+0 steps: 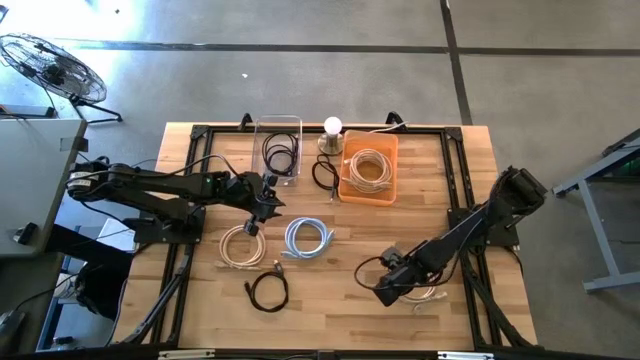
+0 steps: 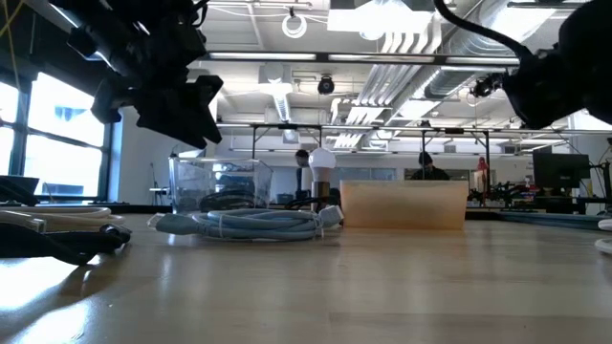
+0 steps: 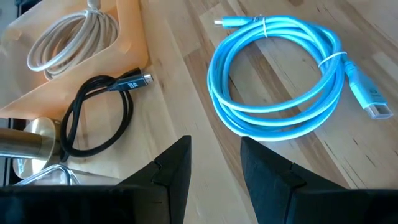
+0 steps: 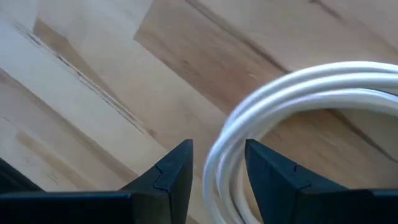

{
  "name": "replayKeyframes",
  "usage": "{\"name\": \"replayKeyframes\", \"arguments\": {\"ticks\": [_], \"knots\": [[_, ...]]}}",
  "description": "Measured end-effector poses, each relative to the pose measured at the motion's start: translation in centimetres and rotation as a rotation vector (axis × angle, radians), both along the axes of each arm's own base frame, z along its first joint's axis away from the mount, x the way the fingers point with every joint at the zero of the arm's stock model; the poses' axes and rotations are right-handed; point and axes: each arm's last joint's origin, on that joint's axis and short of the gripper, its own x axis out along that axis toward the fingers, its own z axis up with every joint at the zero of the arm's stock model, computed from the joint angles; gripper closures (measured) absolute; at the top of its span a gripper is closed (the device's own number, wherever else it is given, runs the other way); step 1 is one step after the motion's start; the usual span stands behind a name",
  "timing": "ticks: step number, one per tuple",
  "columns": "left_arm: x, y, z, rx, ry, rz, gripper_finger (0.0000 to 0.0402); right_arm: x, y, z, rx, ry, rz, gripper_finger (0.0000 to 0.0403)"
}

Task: Pick & Place USB Port
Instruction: Put the light brown charger cable into the orange bin

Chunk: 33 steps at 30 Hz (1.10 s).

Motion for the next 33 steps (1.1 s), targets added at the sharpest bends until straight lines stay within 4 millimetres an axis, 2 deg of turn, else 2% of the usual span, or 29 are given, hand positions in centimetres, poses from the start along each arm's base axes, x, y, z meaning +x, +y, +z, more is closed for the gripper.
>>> {"name": "replayKeyframes", "arguments": {"ticks": [6, 11, 21, 24, 28, 33], "knots": [[0.1, 0.0, 0.1, -0.009, -0.01, -0.012, 0.0266, 0.4, 0.3, -1.5, -0.017, 0.038, 0.052, 0.0265], [0.1, -0.1, 0.1, -0.012, -0.014, -0.015, 0.0266, 0.8, 0.4, -2.4, -0.113, -0.016, 0.139, 0.0265], [0.1, -0.1, 0.1, -0.015, -0.015, -0.019, 0.0266, 1.7, 0.2, -2.4, -0.306, -0.184, 0.243, 0.0268], [0.1, -0.1, 0.1, -0.015, -0.015, -0.019, 0.0266, 1.9, -0.1, -2.5, -0.342, -0.197, 0.258, 0.0297], [0.1, -0.1, 0.1, -0.016, -0.015, -0.02, 0.0266, 2.2, -0.6, -2.5, -0.379, -0.205, 0.278, 0.0381], [0.1, -0.1, 0.1, -0.016, -0.015, -0.02, 0.0266, 2.6, -1.3, -2.5, -0.433, -0.219, 0.267, 0.0389]]}}
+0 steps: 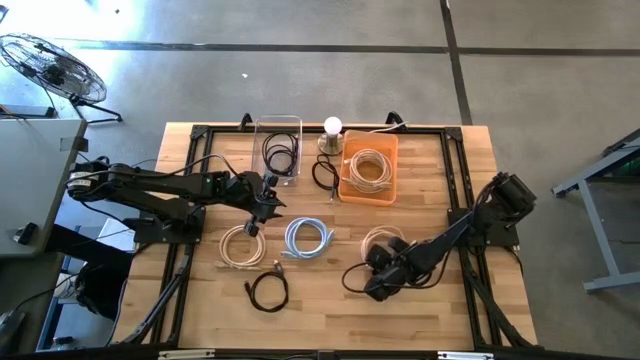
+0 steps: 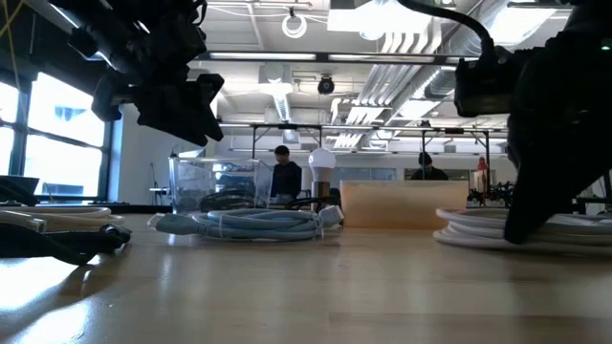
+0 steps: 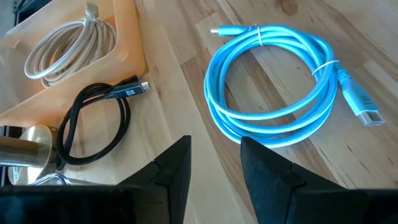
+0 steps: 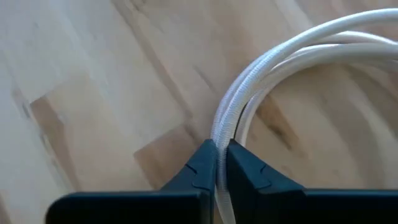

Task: Pick & Place USB Port
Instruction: Put the light brown charger cable into the orange bin

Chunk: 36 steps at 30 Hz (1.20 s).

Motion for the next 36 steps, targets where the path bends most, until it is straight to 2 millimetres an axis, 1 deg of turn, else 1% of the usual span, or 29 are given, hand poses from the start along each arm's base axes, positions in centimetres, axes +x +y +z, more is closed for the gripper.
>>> {"name": "replayKeyframes", "arguments": {"ticks": [9, 13, 15, 18, 22, 25, 28, 31, 34, 36], "knots": [[0.0, 0.0, 0.0, 0.0, 0.0, 0.0, 0.0266, 1.1, 0.0, 0.4, -0.089, -0.12, 0.076, 0.0395], [0.0, 0.0, 0.0, 0.0, 0.0, 0.0, 0.0266, 1.7, 0.2, 1.3, -0.118, -0.193, 0.125, 0.0395], [0.0, 0.0, 0.0, 0.0, 0.0, 0.0, 0.0266, 2.1, 0.4, 2.3, -0.151, -0.224, 0.152, 0.0395], [0.0, 0.0, 0.0, 0.0, -0.002, 0.0, 0.0266, 2.9, 0.7, 4.5, -0.243, -0.255, 0.206, 0.0395], [0.0, 0.0, 0.0, 0.0, -0.003, 0.0, 0.0266, 3.9, 0.5, 8.7, -0.419, -0.274, 0.236, 0.0395], [0.0, 0.0, 0.0, -0.004, -0.003, -0.006, 0.0266, 4.6, 0.0, 11.8, -0.557, -0.252, 0.263, 0.0395], [0.0, -0.1, 0.0, -0.012, -0.004, -0.016, 0.0266, 5.2, -0.9, 14.7, -0.679, -0.212, 0.268, 0.0395], [0.0, -0.1, 0.0, -0.012, -0.002, -0.016, 0.0266, 5.8, -2.9, 16.5, -0.748, -0.149, 0.252, 0.0395], [0.0, -0.1, 0.0, -0.019, -0.003, -0.023, 0.0266, 6.3, -5.4, 17.6, -0.773, -0.07, 0.221, 0.0395], [0.0, -0.1, 0.0, -0.033, -0.004, -0.04, 0.0266, 6.5, -7.4, 17.6, -0.762, -0.017, 0.188, 0.0395]]}}
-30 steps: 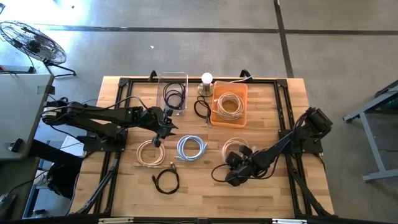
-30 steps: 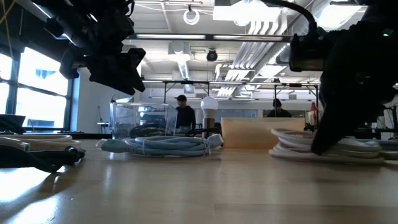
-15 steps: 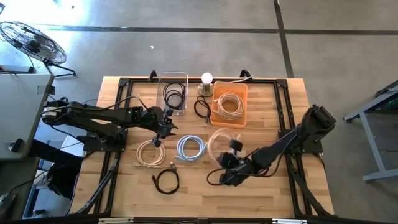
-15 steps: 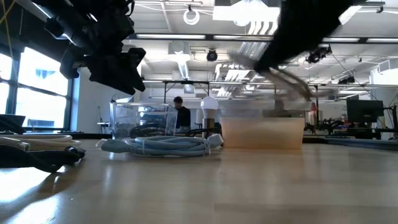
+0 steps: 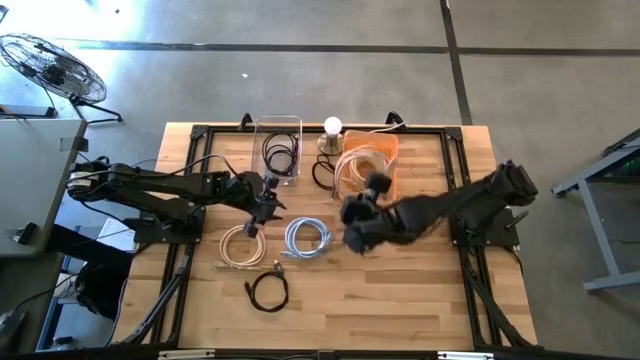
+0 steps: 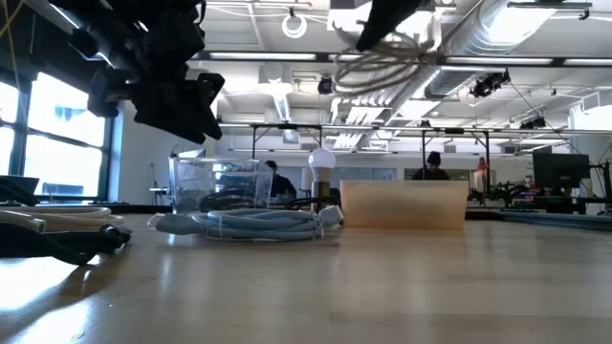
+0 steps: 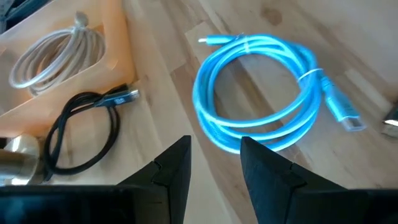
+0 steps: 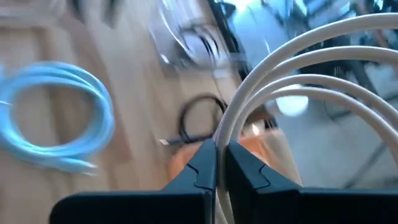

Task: Pick & Place USB Port
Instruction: Put the light brown charger cable into the orange bin

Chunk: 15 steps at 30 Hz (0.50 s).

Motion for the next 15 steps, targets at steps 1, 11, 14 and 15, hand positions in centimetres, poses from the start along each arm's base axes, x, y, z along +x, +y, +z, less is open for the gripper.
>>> {"name": "replayKeyframes", "arguments": {"ticks": [1, 11, 14, 15], "knots": [[0.0, 0.0, 0.0, -0.007, 0.001, -0.006, 0.0266, 0.1, -1.0, -0.1, 0.009, 0.022, -0.023, 0.0395], [-0.1, -0.2, -0.1, -0.06, 0.011, -0.028, 0.0266, 0.3, -11.4, -0.9, 0.22, 0.121, -0.231, 0.0395], [-0.1, -0.2, -0.1, -0.073, 0.018, -0.031, 0.0266, 0.0, -13.5, -1.1, 0.3, 0.115, -0.264, 0.0395], [-0.1, -0.2, -0.1, -0.074, 0.021, -0.032, 0.0266, 0.0, -14.1, -1.1, 0.322, 0.105, -0.267, 0.0395]]}}
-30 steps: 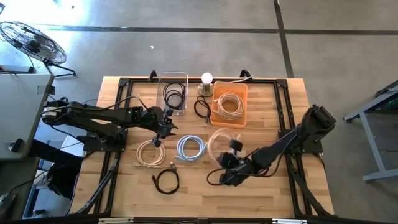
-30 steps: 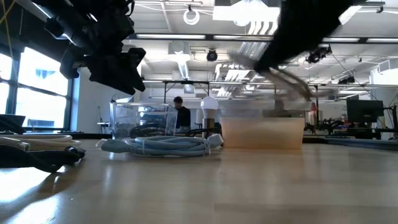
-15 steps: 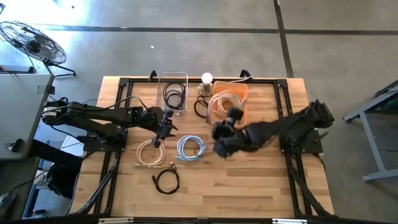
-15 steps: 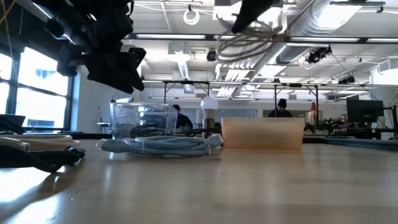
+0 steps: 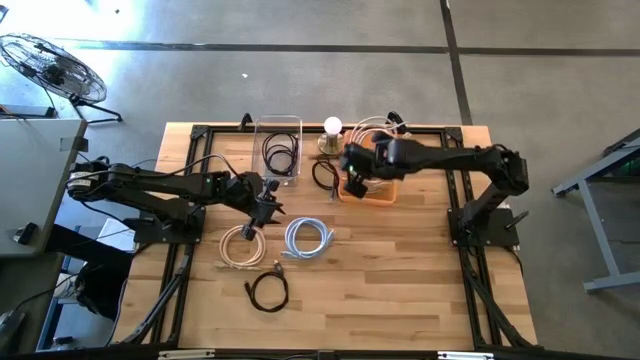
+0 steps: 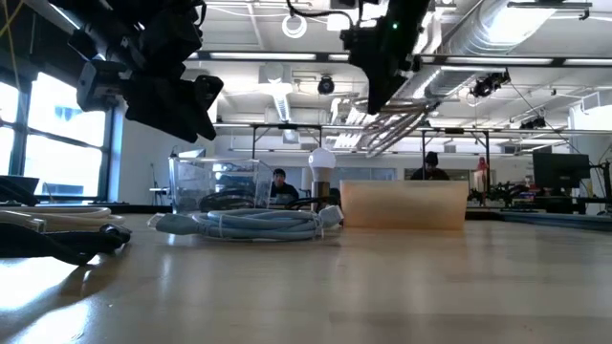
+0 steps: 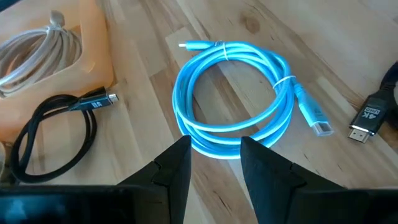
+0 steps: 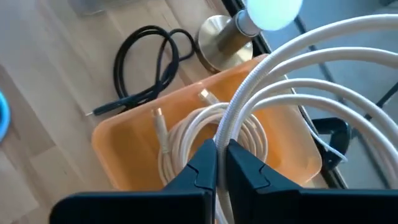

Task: Pick & Place USB Port
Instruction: Put the light brown charger cable into the orange bin, then put the black charger cable into the transparent bin

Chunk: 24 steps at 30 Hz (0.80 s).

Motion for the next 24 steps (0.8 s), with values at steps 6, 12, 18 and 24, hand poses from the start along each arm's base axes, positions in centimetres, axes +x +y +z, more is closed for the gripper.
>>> {"name": "replayKeyframes", "arguments": {"ticks": [6, 12, 18, 24], "knots": [[0.0, 0.0, 0.0, 0.005, 0.005, -0.004, 0.0266, -0.1, -1.9, -2.4, 0.102, -0.037, 0.024, 0.0383], [0.0, 0.0, 0.0, 0.008, 0.005, -0.004, 0.0266, -0.1, -2.6, -5.7, 0.095, -0.068, 0.065, 0.0308], [0.0, 0.0, 0.0, 0.014, 0.004, -0.009, 0.0266, -0.2, -2.9, -6.4, 0.002, -0.072, 0.023, 0.0229], [0.0, 0.0, 0.0, 0.022, 0.003, -0.015, 0.0266, 1.0, -2.8, -4.0, 0.068, -0.181, 0.082, 0.0181]]}}
